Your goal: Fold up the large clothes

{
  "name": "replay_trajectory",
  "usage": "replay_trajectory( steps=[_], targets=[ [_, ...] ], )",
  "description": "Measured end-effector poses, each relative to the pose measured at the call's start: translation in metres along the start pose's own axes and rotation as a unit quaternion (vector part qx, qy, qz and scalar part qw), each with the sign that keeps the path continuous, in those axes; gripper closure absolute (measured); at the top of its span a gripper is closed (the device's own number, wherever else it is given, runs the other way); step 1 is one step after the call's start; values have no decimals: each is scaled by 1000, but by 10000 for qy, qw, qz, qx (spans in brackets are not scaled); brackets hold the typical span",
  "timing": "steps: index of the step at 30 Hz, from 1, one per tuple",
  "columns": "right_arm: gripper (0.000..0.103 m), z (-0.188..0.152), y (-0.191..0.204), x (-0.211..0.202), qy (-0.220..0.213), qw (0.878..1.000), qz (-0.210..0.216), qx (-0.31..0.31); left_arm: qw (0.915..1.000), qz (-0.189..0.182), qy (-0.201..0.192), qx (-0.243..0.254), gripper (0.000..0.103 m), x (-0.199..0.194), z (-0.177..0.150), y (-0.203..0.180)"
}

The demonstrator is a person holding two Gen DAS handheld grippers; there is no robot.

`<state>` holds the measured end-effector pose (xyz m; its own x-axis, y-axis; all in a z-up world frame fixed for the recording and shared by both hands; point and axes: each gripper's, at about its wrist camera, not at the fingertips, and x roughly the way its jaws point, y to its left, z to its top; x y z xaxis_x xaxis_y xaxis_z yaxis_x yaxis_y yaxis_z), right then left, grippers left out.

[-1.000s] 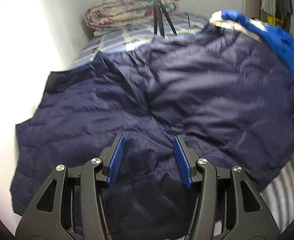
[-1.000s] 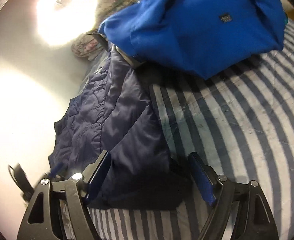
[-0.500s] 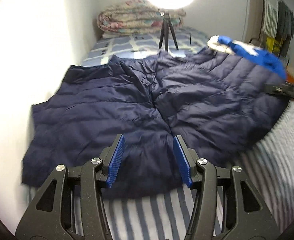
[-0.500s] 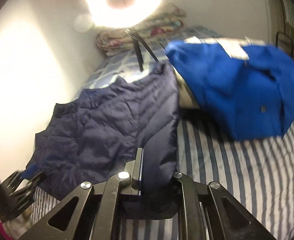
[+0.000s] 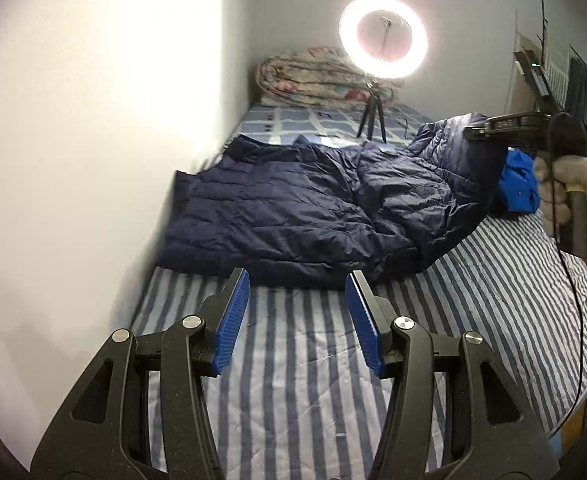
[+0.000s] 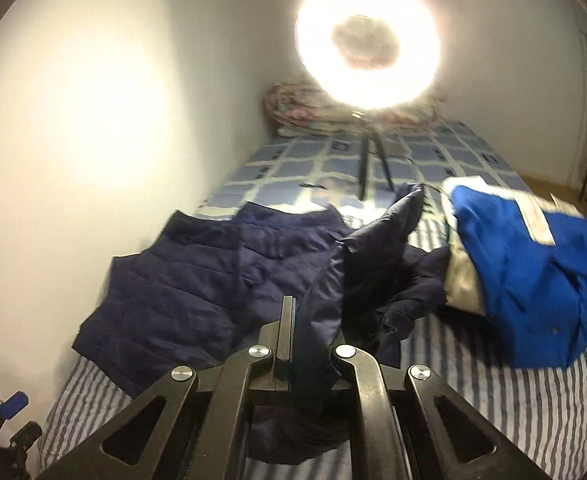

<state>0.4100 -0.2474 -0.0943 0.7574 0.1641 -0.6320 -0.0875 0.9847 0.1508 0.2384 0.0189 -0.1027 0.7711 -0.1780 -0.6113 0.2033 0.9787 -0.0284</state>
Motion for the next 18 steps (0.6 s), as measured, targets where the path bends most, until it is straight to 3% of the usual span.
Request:
replay_trajectory(
  steps=[8,18],
  targets=[
    [101,19,99,7,-249,9943,332,-980,9995,-78,-302,-78,50,-32,-4,8],
    [101,10,185,55,-62,9871,871,-1345,9990,-19,-426,-91,50,-50,-8,22]
  ],
)
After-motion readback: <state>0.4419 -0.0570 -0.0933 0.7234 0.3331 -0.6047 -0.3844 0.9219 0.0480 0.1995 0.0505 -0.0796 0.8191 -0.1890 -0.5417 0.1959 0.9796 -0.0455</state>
